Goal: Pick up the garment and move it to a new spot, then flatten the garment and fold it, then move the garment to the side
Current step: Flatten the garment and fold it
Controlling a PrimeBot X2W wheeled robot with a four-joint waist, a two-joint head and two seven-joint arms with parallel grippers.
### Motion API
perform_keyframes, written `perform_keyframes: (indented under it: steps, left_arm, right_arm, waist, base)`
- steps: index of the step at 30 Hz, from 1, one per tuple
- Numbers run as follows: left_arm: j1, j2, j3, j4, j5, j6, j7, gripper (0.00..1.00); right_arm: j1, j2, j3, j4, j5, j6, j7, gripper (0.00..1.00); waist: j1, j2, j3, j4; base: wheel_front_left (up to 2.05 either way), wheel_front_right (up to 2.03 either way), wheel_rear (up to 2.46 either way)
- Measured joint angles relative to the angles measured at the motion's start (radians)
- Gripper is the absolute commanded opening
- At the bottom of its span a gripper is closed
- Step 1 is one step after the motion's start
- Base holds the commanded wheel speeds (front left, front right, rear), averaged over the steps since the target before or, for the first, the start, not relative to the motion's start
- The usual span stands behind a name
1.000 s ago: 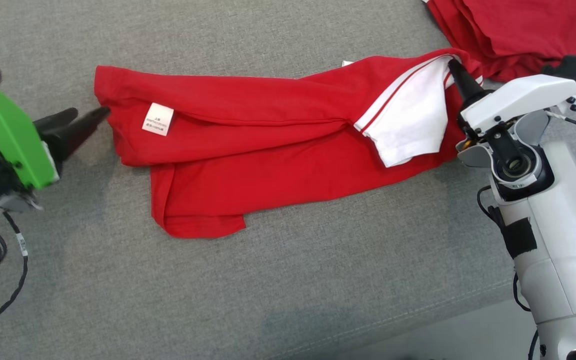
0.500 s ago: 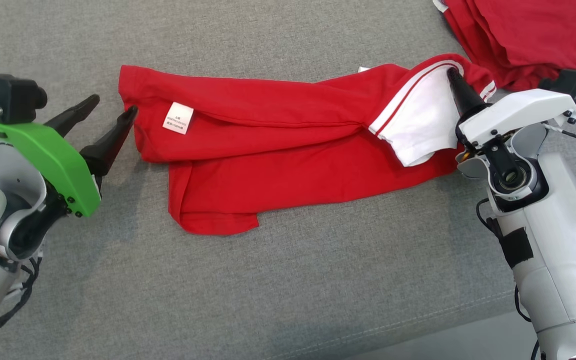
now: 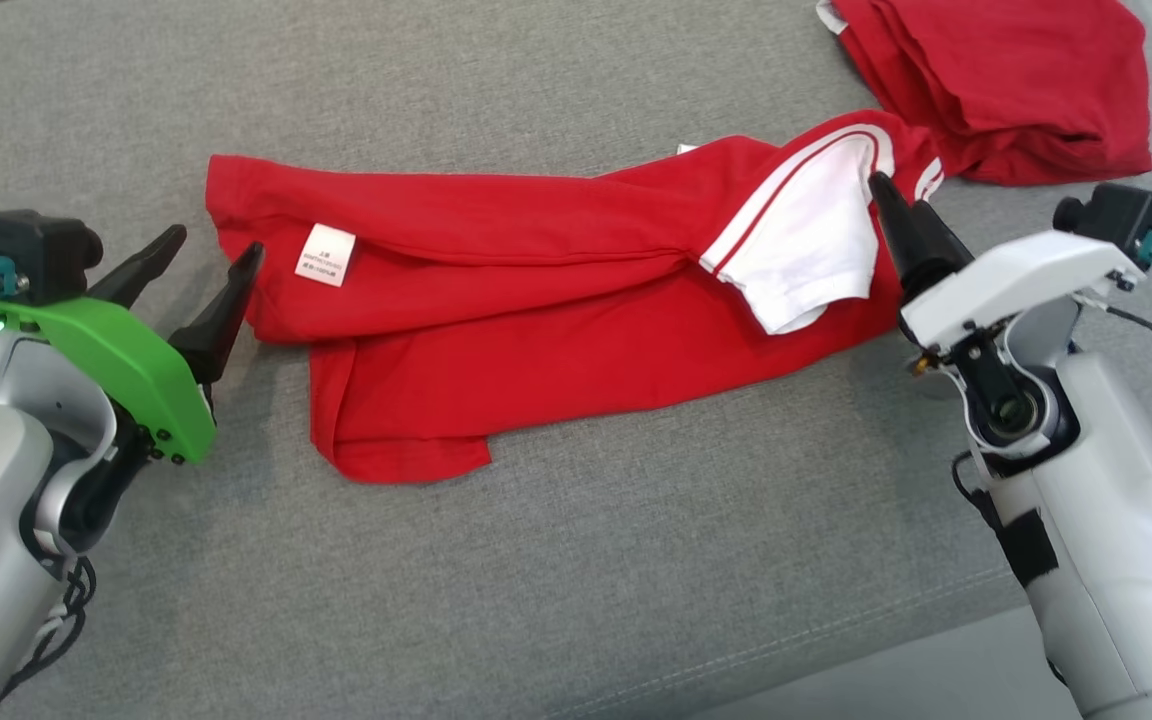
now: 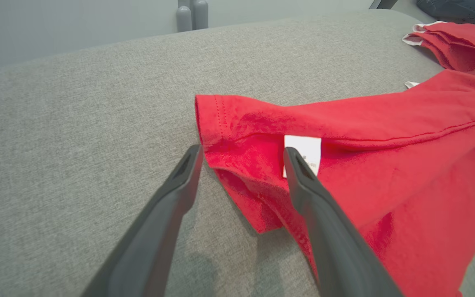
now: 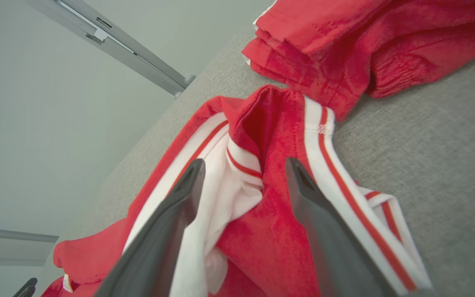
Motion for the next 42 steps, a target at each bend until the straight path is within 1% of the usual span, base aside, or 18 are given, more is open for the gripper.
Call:
perform_keyframes:
  steps: [3,6,9,11,14,18,20,27,32,33,34,35,36,37,39,42]
  left_arm:
    - [0.027,-0.012,0.010,-0.002,0.014,0.012,-0.053,1.00]
    - [0.061,-0.017,0.023,-0.008,0.026,0.035,-0.110,1.00]
    - [0.107,-0.018,0.033,-0.011,0.027,0.045,-0.157,1.00]
    - [0.142,-0.023,0.042,-0.018,0.023,0.054,-0.181,1.00]
    - [0.179,-0.030,0.040,-0.037,0.022,0.062,-0.194,1.00]
    - [0.189,-0.051,0.026,-0.047,0.022,0.063,-0.198,1.00]
    - [0.193,-0.051,0.026,-0.051,0.022,0.064,-0.208,1.00]
    - [0.205,-0.031,0.043,-0.069,0.022,0.076,-0.216,1.00]
    - [0.206,-0.030,0.044,-0.079,0.022,0.079,-0.216,1.00]
    - [0.206,-0.030,0.044,-0.085,0.022,0.079,-0.216,1.00]
    - [0.206,-0.030,0.044,-0.089,0.022,0.079,-0.216,1.00]
    - [0.206,-0.030,0.044,-0.092,0.022,0.079,-0.216,1.00]
    - [0.206,-0.030,0.044,-0.095,0.022,0.079,-0.216,1.00]
    - [0.206,-0.030,0.044,-0.097,0.022,0.082,-0.216,1.00]
    - [0.206,-0.029,0.043,-0.103,0.022,0.085,-0.216,1.00]
    - [0.206,-0.027,0.043,-0.104,0.023,0.085,-0.215,1.00]
  right_arm:
    - [0.043,-0.035,0.029,-0.022,-0.056,0.024,-0.031,1.00]
    - [0.093,-0.070,0.058,-0.044,-0.116,0.035,-0.063,1.00]
    - [0.142,-0.074,0.085,-0.062,-0.148,0.051,-0.090,1.00]
    - [0.173,-0.059,0.108,-0.072,-0.152,0.068,-0.100,1.00]
    - [0.205,-0.019,0.132,-0.079,-0.152,0.071,-0.116,1.00]
    - [0.224,-0.007,0.135,-0.092,-0.154,0.075,-0.140,1.00]
    - [0.227,0.000,0.138,-0.102,-0.153,0.075,-0.146,1.00]
    - [0.239,0.003,0.168,-0.105,-0.168,0.076,-0.151,1.00]
    - [0.237,0.001,0.167,-0.089,-0.192,0.065,-0.160,1.00]
    - [0.237,-0.001,0.166,-0.079,-0.193,0.064,-0.160,0.98]
    - [0.237,-0.001,0.166,-0.074,-0.193,0.064,-0.159,0.86]
    - [0.236,-0.001,0.166,-0.069,-0.193,0.060,-0.159,0.80]
    - [0.234,-0.001,0.166,-0.067,-0.194,0.057,-0.160,0.80]
    - [0.232,-0.001,0.167,-0.064,-0.194,0.057,-0.160,0.76]
    - [0.224,0.000,0.167,-0.064,-0.196,0.057,-0.163,0.73]
    - [0.203,0.007,0.174,-0.064,-0.201,0.058,-0.167,0.73]
  waist:
    - [0.0000,0.0000,-0.012,-0.012]
    - [0.0000,0.0000,-0.029,-0.020]
    - [0.0000,0.0000,-0.048,-0.026]
    - [0.0000,0.0000,-0.061,-0.028]
    - [0.0000,0.0000,-0.077,-0.030]
    - [0.0000,0.0000,-0.084,-0.017]
    - [0.0000,0.0000,-0.086,-0.008]
    - [0.0000,0.0000,-0.088,0.004]
    - [0.0000,0.0000,-0.083,0.004]
    - [0.0000,0.0000,-0.081,0.005]
    - [0.0000,0.0000,-0.080,0.005]
    - [0.0000,0.0000,-0.079,0.006]
    - [0.0000,0.0000,-0.078,0.006]
    - [0.0000,0.0000,-0.078,0.007]
    - [0.0000,0.0000,-0.076,0.009]
    - [0.0000,0.0000,-0.073,0.011]
  base:
    - [0.00,0.00,0.00]
    - [0.00,0.00,0.00]
    - [0.00,0.00,0.00]
    - [0.00,0.00,0.00]
    - [0.00,0.00,0.00]
    - [0.00,0.00,0.00]
    - [0.00,0.00,0.00]
    - [0.00,0.00,0.00]
    - [0.00,0.00,0.00]
    - [0.00,0.00,0.00]
    - [0.00,0.00,0.00]
    - [0.00,0.00,0.00]
    - [0.00,0.00,0.00]
    - [0.00,0.00,0.00]
    - [0.00,0.00,0.00]
    - [0.00,0.00,0.00]
